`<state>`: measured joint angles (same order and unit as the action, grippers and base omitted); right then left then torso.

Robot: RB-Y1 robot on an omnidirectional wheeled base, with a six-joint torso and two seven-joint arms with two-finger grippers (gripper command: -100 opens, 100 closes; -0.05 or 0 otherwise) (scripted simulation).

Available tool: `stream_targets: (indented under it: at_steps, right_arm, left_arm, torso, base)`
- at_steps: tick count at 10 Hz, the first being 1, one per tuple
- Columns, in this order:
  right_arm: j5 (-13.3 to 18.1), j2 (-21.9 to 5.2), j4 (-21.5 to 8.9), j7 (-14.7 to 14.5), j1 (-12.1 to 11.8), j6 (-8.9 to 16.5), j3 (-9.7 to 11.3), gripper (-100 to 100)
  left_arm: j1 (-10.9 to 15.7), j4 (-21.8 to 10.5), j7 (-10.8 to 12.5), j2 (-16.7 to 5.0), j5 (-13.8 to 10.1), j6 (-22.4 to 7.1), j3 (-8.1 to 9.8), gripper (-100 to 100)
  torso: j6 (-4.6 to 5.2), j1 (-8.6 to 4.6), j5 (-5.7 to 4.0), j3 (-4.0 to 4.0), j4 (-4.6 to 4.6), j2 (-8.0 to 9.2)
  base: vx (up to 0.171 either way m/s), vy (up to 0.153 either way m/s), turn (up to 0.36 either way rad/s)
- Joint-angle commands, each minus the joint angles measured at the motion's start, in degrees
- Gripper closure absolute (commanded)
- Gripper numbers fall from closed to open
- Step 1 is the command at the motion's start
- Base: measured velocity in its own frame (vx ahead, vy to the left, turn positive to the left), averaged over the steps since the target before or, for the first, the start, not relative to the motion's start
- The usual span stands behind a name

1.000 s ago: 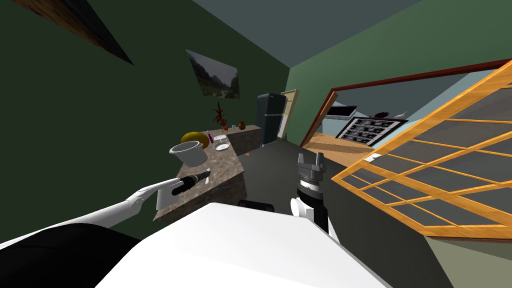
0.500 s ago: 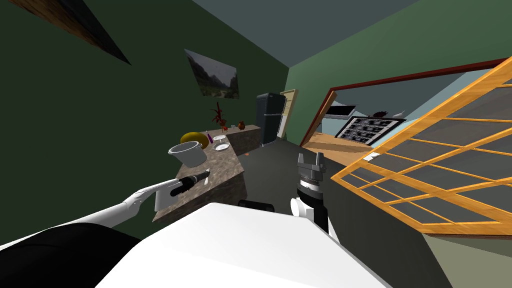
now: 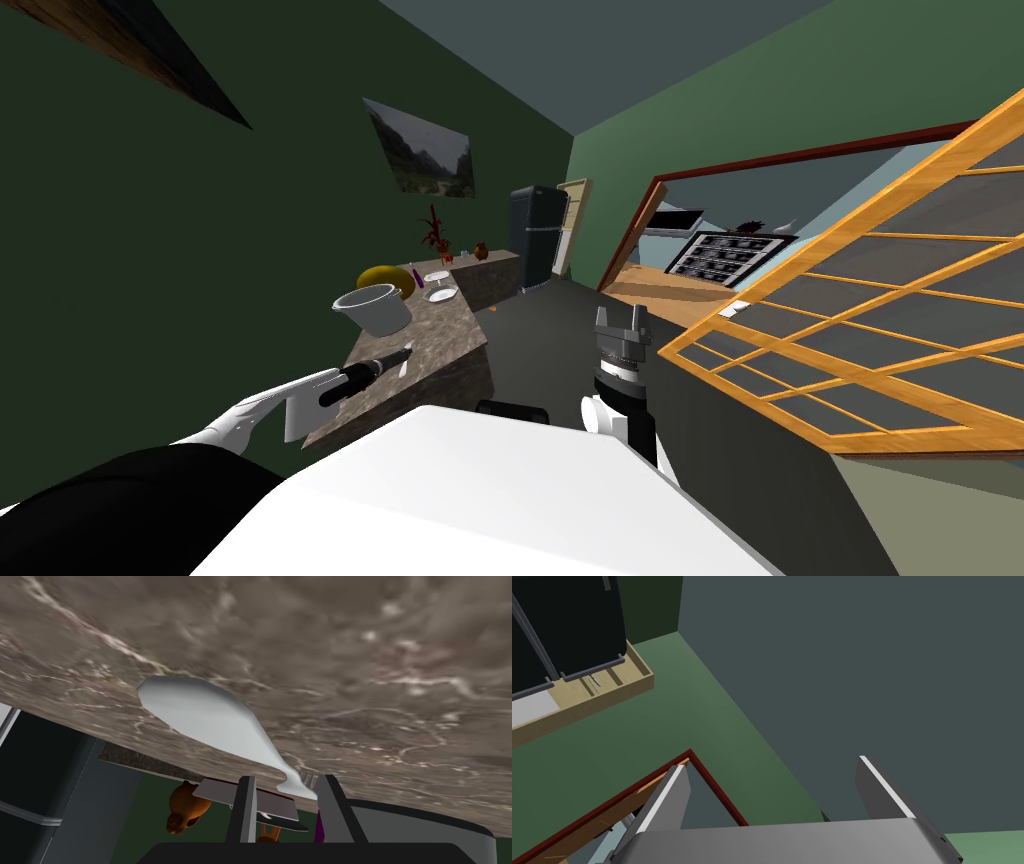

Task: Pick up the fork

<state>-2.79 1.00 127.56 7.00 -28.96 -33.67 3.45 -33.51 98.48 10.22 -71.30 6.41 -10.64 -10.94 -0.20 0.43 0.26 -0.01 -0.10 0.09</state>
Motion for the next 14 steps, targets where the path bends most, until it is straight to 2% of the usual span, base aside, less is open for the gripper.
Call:
stream_targets:
  at_steps: [1, 2, 3, 4, 5, 6, 7, 8, 9, 10, 11, 12, 13, 14]
  right_arm:
    - [0.0, 0.0, 0.0, 0.0, 0.0, 0.0, 0.0, 0]
    - [0.0, 0.0, 0.0, 0.0, 0.0, 0.0, 0.0, 0]
    - [0.0, 0.0, 0.0, 0.0, 0.0, 0.0, 0.0, 0]
    - [0.0, 0.0, 0.0, 0.0, 0.0, 0.0, 0.0, 0]
    - [0.0, 0.0, 0.0, 0.0, 0.0, 0.0, 0.0, 0]
    - [0.0, 0.0, 0.0, 0.0, 0.0, 0.0, 0.0, 0]
    - [0.0, 0.0, 0.0, 0.0, 0.0, 0.0, 0.0, 0]
    - [0.0, 0.0, 0.0, 0.0, 0.0, 0.0, 0.0, 0]
    - [0.0, 0.0, 0.0, 0.0, 0.0, 0.0, 0.0, 0]
    - [0.0, 0.0, 0.0, 0.0, 0.0, 0.0, 0.0, 0]
    - [0.0, 0.0, 0.0, 0.0, 0.0, 0.0, 0.0, 0]
    - [0.0, 0.0, 0.0, 0.0, 0.0, 0.0, 0.0, 0]
    - [0.0, 0.0, 0.0, 0.0, 0.0, 0.0, 0.0, 0]
    - [0.0, 0.0, 0.0, 0.0, 0.0, 0.0, 0.0, 0]
  left_arm:
    - [-2.9, -0.8, -0.6, 1.7, 0.3, 2.4, 2.86, 100]
    - [-4.3, -0.8, -0.6, 1.7, 0.3, 2.4, 3.69, 100]
    - [-6.0, -1.3, -1.1, 2.9, 0.4, 4.3, 5.74, 100]
    - [-7.8, -1.3, -1.1, 2.9, 0.4, 4.3, 6.71, 100]
    - [-9.7, -1.8, -1.6, 4.2, 0.5, 6.2, 8.88, 100]
    - [-11.3, -1.8, -1.6, 4.2, 0.5, 6.2, 9.72, 100]
    - [-13.4, -2.3, -2.0, 5.4, 0.6, 8.1, 12.11, 100]
    - [-14.8, -2.3, -2.0, 5.4, 0.6, 8.1, 12.74, 100]
    - [-16.6, -2.9, -2.5, 6.7, 0.8, 10.0, 14.97, 100]
    - [-18.2, -2.9, -2.5, 6.7, 0.8, 10.0, 15.75, 100]
    - [-20.2, -3.4, -3.0, 7.9, 0.9, 11.9, 18.04, 100]
    - [-21.5, -3.4, -3.0, 7.9, 0.9, 11.9, 18.77, 100]
    - [-21.6, -3.4, -3.0, 7.9, 0.9, 11.9, 18.77, 100]
    - [-23.7, -3.9, -3.4, 9.1, 1.0, 13.8, 21.13, 100]
  torso:
    - [0.0, 0.0, 0.0, 0.0, 0.0, 0.0]
    - [-0.03, 0.08, 0.03, 0.01, -0.01, 0.03]
    - [-0.08, 0.07, 0.03, 0.0, -0.02, 0.02]
    - [0.08, 0.01, 0.11, -0.1, -0.07, -0.14]
    - [0.03, 0.02, 0.11, -0.16, -0.1, -0.22]
    - [0.09, 0.0, 0.1, -0.18, -0.09, -0.28]
    - [0.02, 0.03, 0.09, -0.18, -0.11, -0.27]
    - [0.06, 0.01, 0.08, -0.19, -0.09, -0.29]
    - [0.06, 0.05, 0.09, -0.17, -0.1, -0.25]
    - [0.15, -0.02, 0.09, -0.2, -0.09, -0.33]
    - [0.04, -0.01, 0.05, -0.2, -0.1, -0.3]
    - [0.08, 0.0, 0.07, -0.18, -0.09, -0.28]
    - [0.05, 0.03, 0.05, -0.16, -0.09, -0.24]
    - [0.01, 0.06, 0.06, -0.12, -0.08, -0.16]
  base:
    - [-0.015, 0.018, -0.059]
    - [-0.003, 0.003, -0.01]
    - [0.032, -0.035, -0.193]
    - [0.033, -0.033, -0.102]
    - [0.039, -0.039, -0.116]
    - [0.035, -0.034, -0.089]
    - [0.042, -0.039, -0.099]
    - [0.022, -0.019, -0.081]
    - [0.049, -0.037, -0.228]
    - [0.044, -0.036, -0.083]
    - [0.036, -0.028, -0.103]
    - [0.025, -0.018, -0.07]
    - [0.007, -0.006, 0.009]
    - [0.027, -0.022, -0.129]
